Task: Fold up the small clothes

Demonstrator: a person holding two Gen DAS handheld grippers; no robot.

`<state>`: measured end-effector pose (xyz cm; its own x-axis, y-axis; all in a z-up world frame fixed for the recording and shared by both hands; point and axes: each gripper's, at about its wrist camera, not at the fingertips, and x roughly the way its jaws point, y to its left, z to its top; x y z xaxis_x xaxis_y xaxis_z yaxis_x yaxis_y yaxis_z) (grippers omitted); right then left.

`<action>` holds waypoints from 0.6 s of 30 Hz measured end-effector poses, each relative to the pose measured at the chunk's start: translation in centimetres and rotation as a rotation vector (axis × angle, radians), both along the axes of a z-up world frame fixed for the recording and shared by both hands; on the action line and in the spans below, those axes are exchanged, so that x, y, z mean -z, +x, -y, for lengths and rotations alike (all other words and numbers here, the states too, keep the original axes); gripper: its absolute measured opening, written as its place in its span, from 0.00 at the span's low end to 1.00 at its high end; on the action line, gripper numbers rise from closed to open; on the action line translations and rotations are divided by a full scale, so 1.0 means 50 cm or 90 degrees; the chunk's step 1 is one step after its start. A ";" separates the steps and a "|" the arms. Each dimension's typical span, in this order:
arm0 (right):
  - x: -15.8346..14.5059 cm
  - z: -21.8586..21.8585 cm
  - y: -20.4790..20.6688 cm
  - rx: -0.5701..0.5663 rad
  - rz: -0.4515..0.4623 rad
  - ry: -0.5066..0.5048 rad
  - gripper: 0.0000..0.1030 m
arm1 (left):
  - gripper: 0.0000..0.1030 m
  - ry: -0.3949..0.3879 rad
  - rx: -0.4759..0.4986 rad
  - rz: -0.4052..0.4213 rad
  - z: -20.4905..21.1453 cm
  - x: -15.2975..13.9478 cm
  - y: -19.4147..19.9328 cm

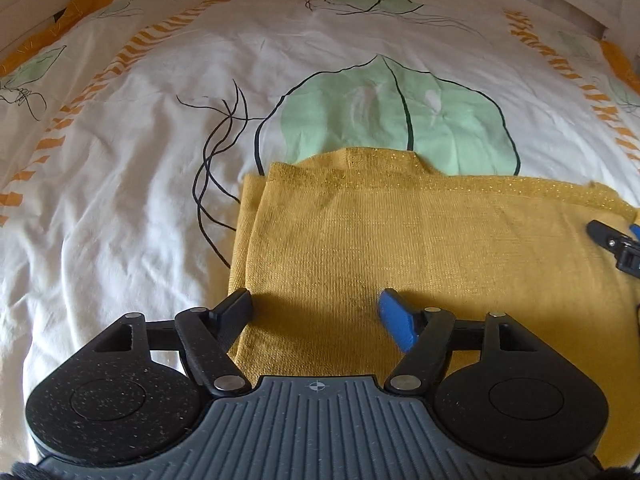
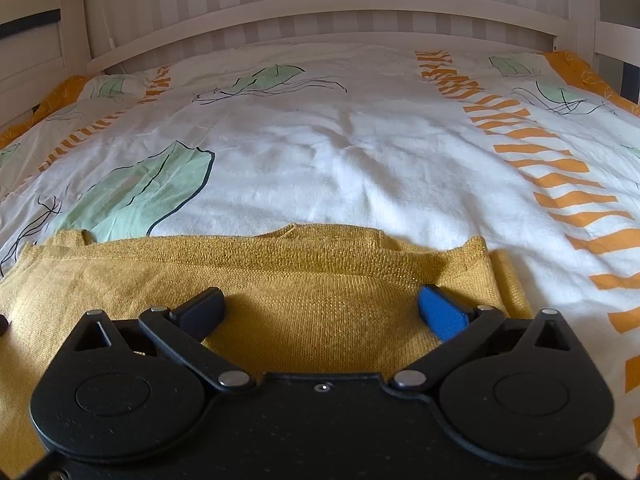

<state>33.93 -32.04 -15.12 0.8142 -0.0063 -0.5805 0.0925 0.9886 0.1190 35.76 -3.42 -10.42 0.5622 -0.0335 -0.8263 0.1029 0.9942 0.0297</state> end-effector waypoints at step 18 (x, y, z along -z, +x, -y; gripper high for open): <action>0.001 0.002 0.002 0.000 0.001 0.002 1.00 | 0.80 -0.032 -0.014 -0.010 -0.011 0.018 0.005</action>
